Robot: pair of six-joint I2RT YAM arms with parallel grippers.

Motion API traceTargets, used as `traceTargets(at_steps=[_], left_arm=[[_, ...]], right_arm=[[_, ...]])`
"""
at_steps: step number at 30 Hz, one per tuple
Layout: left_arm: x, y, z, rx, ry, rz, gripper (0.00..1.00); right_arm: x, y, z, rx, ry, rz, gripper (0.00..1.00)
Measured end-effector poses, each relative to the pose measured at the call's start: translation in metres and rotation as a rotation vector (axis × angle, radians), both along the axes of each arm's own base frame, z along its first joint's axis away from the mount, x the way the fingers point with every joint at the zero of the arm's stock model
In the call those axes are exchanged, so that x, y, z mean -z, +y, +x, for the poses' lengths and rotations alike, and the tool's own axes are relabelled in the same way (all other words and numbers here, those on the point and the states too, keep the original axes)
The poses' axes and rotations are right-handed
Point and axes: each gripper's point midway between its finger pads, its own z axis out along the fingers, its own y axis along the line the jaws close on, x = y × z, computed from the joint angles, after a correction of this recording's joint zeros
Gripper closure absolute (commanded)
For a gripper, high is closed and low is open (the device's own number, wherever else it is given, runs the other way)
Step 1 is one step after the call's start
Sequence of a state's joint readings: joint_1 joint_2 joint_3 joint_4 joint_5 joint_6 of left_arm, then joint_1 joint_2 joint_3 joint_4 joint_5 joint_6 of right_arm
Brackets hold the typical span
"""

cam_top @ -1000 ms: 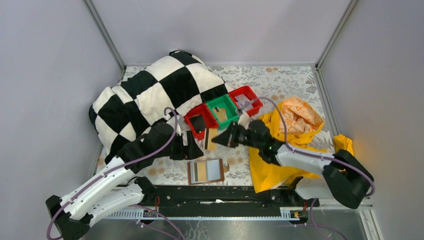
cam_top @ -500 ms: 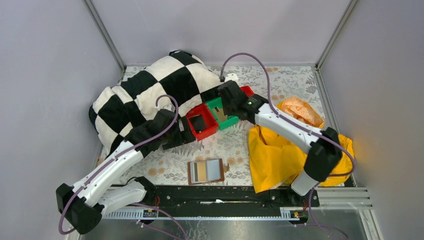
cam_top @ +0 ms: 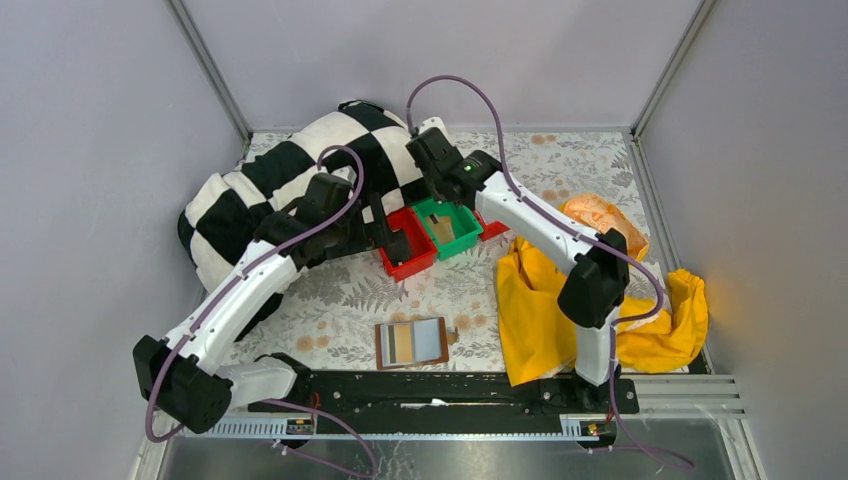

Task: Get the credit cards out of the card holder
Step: Place the credit card in the storage box.

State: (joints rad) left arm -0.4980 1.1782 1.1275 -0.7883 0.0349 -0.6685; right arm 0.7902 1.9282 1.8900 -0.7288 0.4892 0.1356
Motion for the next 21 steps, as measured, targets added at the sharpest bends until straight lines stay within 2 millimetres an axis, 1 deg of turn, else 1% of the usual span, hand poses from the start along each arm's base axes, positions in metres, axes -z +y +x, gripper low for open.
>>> traceTargets(at_steps=[2, 4, 7, 10, 15, 21], left_arm=[[-0.003, -0.001, 0.004, 0.028, -0.006, -0.005, 0.01], [-0.007, -0.002, 0.008, 0.047, -0.023, -0.011, 0.01], [-0.008, 0.000, 0.011, 0.057, -0.034, -0.016, 0.01], [-0.008, 0.004, 0.016, 0.057, -0.033, -0.021, 0.01], [-0.003, 0.008, 0.023, 0.057, -0.012, -0.030, 0.01], [0.004, 0.011, 0.023, 0.068, 0.019, -0.031, 0.01]], right_arm=[[-0.005, 0.004, 0.007, -0.013, -0.014, -0.006, 1.00], [-0.006, 0.006, 0.012, -0.024, -0.018, -0.016, 1.00], [-0.001, 0.008, 0.016, -0.039, -0.010, -0.043, 1.00], [0.014, 0.010, 0.018, -0.052, 0.014, -0.073, 1.00], [0.046, 0.008, 0.019, -0.068, 0.063, -0.125, 1.00], [0.087, 0.005, 0.033, -0.070, 0.094, -0.183, 1.00]])
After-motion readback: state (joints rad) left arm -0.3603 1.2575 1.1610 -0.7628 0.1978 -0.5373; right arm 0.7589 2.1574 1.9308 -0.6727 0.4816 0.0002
